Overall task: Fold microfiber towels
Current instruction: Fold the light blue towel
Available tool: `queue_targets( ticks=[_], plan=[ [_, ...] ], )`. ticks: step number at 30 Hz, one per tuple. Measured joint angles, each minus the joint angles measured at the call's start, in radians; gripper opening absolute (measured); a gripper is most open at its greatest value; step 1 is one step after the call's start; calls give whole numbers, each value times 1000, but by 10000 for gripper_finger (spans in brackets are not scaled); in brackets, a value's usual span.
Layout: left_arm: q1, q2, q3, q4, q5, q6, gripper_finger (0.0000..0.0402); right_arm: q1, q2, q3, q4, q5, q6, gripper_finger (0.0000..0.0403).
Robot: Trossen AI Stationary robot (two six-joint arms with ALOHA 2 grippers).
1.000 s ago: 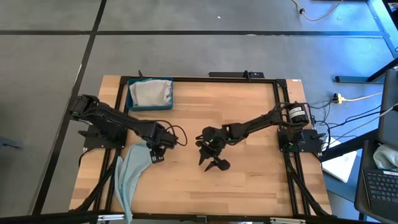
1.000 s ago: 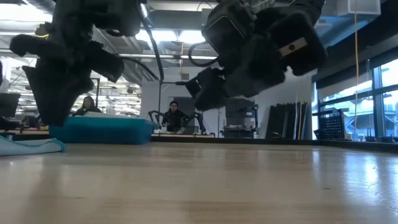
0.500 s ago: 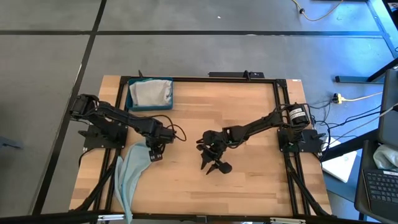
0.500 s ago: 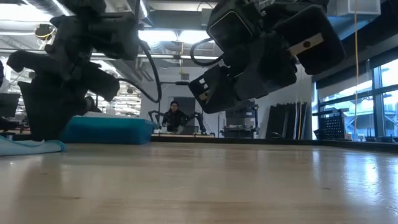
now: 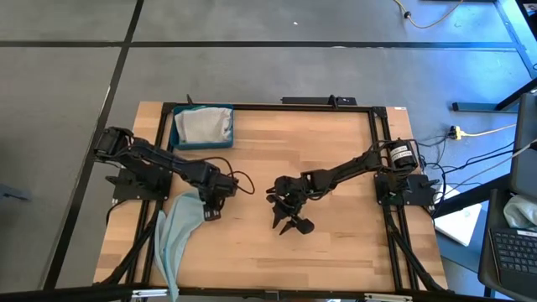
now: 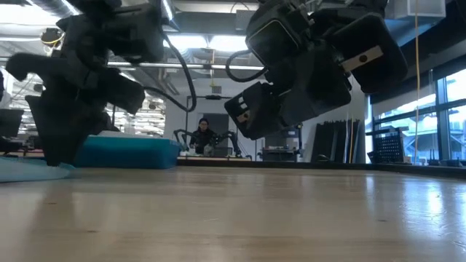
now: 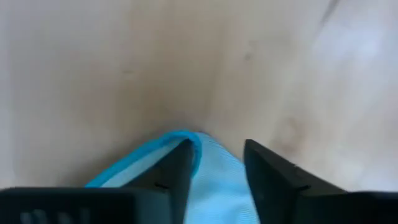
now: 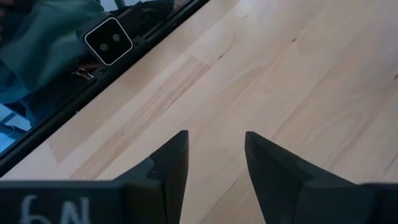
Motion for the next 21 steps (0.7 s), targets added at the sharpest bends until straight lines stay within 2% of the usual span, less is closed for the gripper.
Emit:
queue_targets(
  ticks=[6,13,16,21],
  plan=[
    [-37,0,6,-6,49,-4,16,0,0,0,0,1,-1,159],
    [-69,0,46,-14,51,-43,2,-1,0,0,4,0,-4,159],
    [-86,0,124,-13,27,-57,1,-2,0,0,14,0,-6,159],
    [-130,0,290,-1,-80,-57,0,-2,-1,0,17,0,-4,159]
  ],
)
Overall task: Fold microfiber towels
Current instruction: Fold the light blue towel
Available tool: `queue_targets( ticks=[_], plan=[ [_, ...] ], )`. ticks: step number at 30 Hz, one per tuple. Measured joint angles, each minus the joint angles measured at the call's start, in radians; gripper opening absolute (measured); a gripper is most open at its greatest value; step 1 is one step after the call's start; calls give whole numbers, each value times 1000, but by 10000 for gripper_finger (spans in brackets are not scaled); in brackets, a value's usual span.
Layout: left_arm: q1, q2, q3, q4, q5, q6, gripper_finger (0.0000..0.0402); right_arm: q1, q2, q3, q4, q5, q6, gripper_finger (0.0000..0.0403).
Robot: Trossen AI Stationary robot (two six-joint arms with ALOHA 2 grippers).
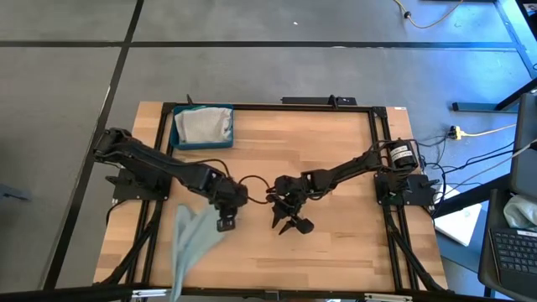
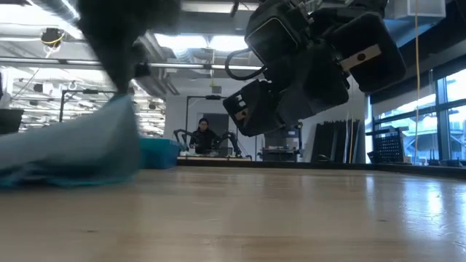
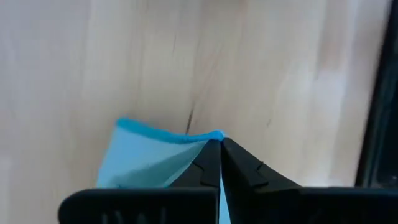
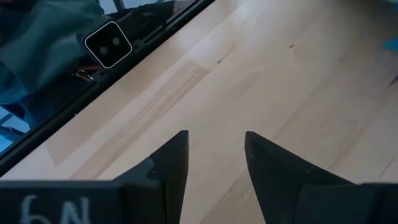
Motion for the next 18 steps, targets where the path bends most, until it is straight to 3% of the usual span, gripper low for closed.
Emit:
queue_targets(
  ticks=[7,10,15,18],
  plan=[
    [-68,0,135,46,-127,1,0,0,-92,0,-17,-13,26,159],
    [-97,0,169,30,-165,1,0,1,-133,0,-12,55,27,159],
    [-141,0,210,-49,-221,-5,0,1,-157,0,-16,256,75,159],
    [-157,0,223,-84,-265,-5,0,0,-152,0,9,271,147,165]
  ],
)
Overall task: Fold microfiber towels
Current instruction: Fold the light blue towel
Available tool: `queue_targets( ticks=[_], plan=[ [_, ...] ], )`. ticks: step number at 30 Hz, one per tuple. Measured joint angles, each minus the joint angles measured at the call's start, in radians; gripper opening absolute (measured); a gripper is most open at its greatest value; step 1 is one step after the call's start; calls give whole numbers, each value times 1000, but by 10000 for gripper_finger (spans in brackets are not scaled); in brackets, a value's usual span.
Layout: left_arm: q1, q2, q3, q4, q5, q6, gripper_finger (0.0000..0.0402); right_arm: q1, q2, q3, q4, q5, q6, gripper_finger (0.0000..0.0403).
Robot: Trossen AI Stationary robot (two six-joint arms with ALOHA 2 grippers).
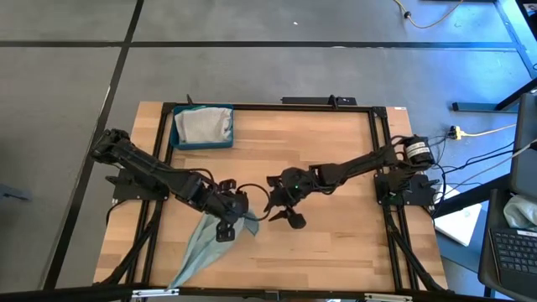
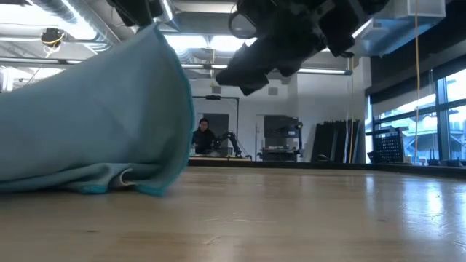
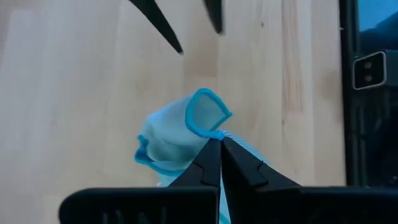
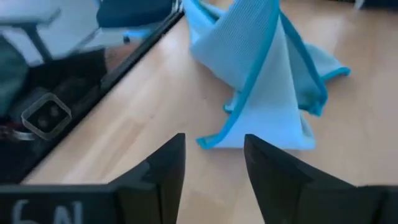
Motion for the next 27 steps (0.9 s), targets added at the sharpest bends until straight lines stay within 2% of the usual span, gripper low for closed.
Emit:
queue_targets(
  ticks=[4,11,15,20,23,27],
  plan=[
    [-3,0,3,-4,-23,4,0,12,4,0,55,25,110,200],
    [-2,0,2,-2,-100,-20,0,68,57,1,193,296,198,257],
    [-2,0,2,-4,-119,-38,0,80,98,0,235,409,255,263],
    [-2,0,2,-12,-126,-63,0,87,125,0,238,441,352,263],
    [1,0,2,-11,-128,-70,0,102,163,0,239,501,381,263],
    [2,0,2,-11,-148,-70,0,113,219,0,297,515,404,263]
  ],
)
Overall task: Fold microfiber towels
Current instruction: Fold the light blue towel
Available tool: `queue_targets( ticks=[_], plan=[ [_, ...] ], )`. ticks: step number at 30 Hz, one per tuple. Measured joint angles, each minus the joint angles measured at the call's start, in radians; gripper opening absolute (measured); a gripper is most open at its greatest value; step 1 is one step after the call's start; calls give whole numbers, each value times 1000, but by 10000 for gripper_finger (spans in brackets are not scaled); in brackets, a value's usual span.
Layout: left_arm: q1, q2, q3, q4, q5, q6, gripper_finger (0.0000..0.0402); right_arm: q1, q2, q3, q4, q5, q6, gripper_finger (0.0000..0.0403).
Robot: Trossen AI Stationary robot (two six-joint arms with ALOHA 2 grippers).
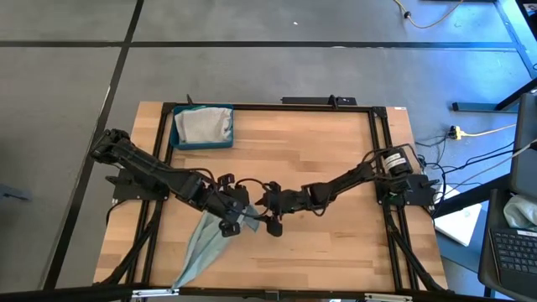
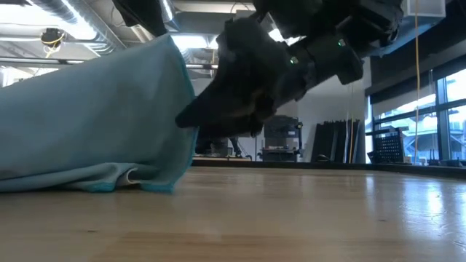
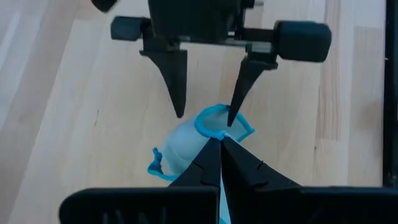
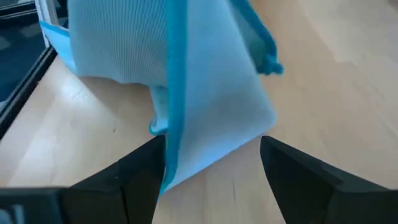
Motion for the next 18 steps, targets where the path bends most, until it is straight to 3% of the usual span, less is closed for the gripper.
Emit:
queue_targets(
  ticks=[7,14,18],
  plan=[
    [-16,0,0,0,5,-5,0,2,15,1,-17,81,-72,219],
    [-43,0,-1,-2,-29,-36,0,-6,15,1,-28,119,-174,81],
    [-54,0,-1,-41,-38,-51,0,-20,12,1,-45,107,-337,11]
  ],
)
